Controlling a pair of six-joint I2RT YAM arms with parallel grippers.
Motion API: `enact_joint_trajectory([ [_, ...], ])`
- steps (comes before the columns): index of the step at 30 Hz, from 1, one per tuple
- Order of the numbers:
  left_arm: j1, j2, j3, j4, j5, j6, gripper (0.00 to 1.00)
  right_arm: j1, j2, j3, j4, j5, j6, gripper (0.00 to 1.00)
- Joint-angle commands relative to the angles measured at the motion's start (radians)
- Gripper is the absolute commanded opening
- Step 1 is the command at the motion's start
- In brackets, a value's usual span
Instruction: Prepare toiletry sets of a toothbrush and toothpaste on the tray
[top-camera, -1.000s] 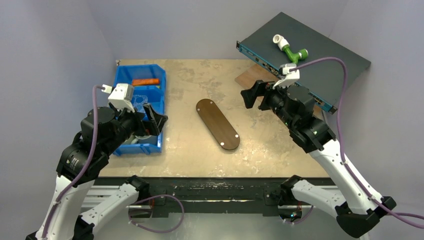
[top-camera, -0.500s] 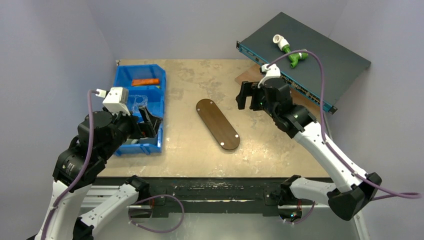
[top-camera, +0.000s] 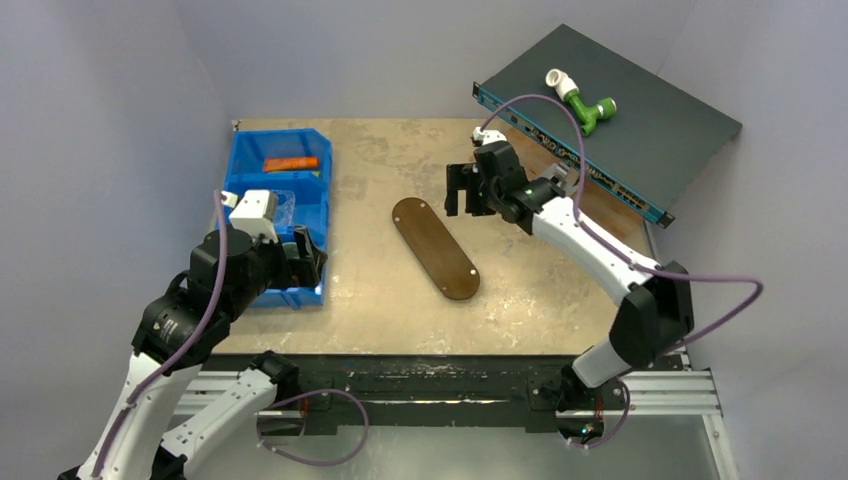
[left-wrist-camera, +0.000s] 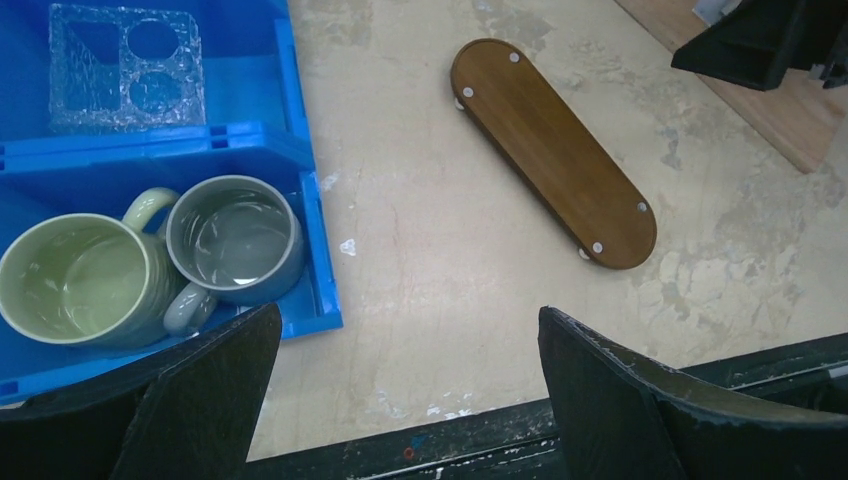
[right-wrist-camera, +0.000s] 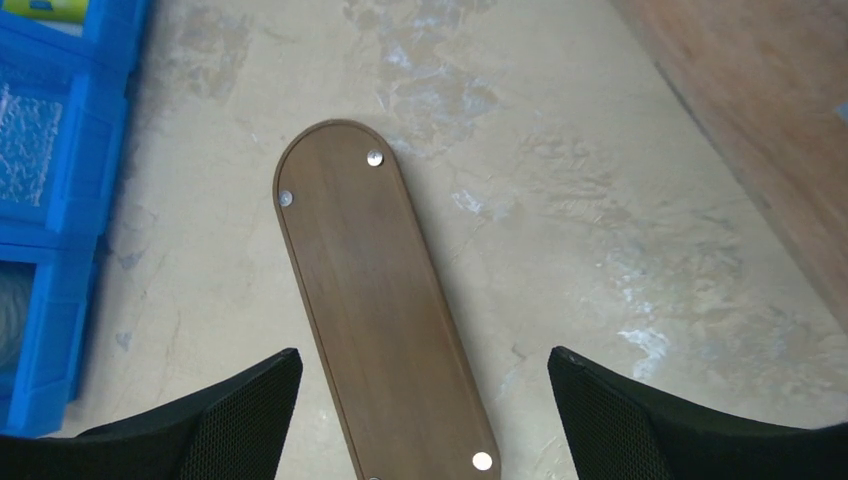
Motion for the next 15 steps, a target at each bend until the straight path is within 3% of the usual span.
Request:
enact_joint_trajectory([
  [1,-0.003,-0.020,-0.055,0.057,0.016,0.040,1.00,0.006,0.099,0.119,-0.008,-0.060,0.047,0.93],
  [15,-0.003,-0.033,-0.194,0.143,0.148,0.088,1.00,0.028,0.441,0.396,-0.059,0.014,0.204,0.87],
])
